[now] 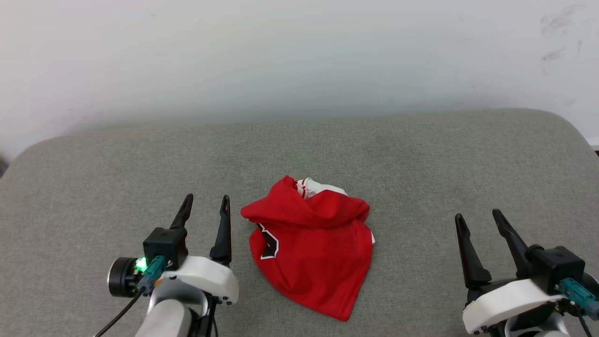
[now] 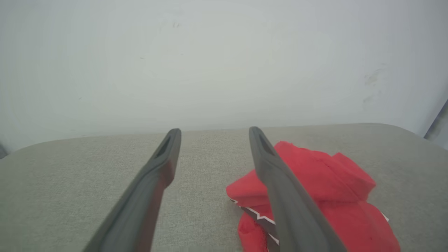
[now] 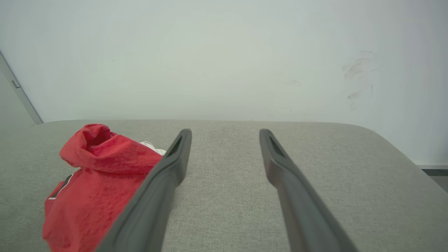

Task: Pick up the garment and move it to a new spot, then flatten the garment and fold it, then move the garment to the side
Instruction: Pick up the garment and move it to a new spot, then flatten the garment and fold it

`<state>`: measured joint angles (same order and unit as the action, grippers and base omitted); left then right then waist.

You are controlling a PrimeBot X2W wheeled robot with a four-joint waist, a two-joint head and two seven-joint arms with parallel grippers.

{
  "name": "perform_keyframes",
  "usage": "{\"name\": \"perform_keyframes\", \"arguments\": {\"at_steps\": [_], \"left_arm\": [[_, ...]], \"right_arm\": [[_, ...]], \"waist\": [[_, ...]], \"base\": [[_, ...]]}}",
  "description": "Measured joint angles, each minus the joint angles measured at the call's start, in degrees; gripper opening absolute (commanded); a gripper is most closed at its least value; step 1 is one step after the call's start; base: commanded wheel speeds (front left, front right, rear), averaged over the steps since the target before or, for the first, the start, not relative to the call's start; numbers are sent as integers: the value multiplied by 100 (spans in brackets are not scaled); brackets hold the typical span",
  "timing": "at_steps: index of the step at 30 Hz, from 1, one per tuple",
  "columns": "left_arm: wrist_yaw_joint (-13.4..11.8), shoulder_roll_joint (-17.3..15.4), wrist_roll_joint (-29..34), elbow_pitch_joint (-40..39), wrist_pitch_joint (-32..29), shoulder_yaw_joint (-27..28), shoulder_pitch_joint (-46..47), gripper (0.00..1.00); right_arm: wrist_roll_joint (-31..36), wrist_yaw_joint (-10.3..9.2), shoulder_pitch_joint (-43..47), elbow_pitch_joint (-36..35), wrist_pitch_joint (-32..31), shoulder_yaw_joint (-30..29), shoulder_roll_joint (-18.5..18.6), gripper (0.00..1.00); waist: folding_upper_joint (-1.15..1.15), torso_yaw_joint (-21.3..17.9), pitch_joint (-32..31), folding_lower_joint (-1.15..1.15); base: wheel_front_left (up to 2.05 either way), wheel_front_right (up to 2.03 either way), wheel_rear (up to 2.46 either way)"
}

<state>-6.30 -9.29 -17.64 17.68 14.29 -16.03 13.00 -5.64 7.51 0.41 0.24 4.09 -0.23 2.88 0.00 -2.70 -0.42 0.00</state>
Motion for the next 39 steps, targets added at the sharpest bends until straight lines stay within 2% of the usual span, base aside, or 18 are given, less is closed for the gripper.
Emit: {"name": "perform_keyframes", "arguments": {"at_steps": [7, 20, 25, 33, 36, 39], "left_arm": [[-136, -259, 27, -388, -160, 21, -459, 100], [-288, -293, -35, -798, -303, 12, -803, 100], [-331, -319, -35, -938, -301, 13, -803, 100], [-360, -255, 7, -1279, -177, -55, -572, 100], [-342, -214, 25, -1305, -122, -85, -438, 100], [-325, -152, 34, -1292, -70, -115, -307, 100]], "right_arm": [[-32, 0, 114, 42, -57, 47, 0, 100], [-45, 0, 194, 46, -116, 26, 0, 100], [-202, -1, 153, 253, -344, -70, 0, 100], [-147, -1, -808, 771, -587, -376, 2, 100], [-249, -1, -1302, 1043, -894, -304, 83, 100], [-523, -1, -1798, 1399, -1605, -41, 292, 100]], "waist": [[0, 51, -120, 0], [0, 52, -162, 0], [0, 82, -103, 0], [0, 281, 325, 1], [0, 400, 558, 1], [0, 548, 779, 1]], "base": [[0, 0, 0], [0, 0, 0], [0, 0, 0], [0, 0, 0], [0, 0, 0], [0, 0, 0]]}}
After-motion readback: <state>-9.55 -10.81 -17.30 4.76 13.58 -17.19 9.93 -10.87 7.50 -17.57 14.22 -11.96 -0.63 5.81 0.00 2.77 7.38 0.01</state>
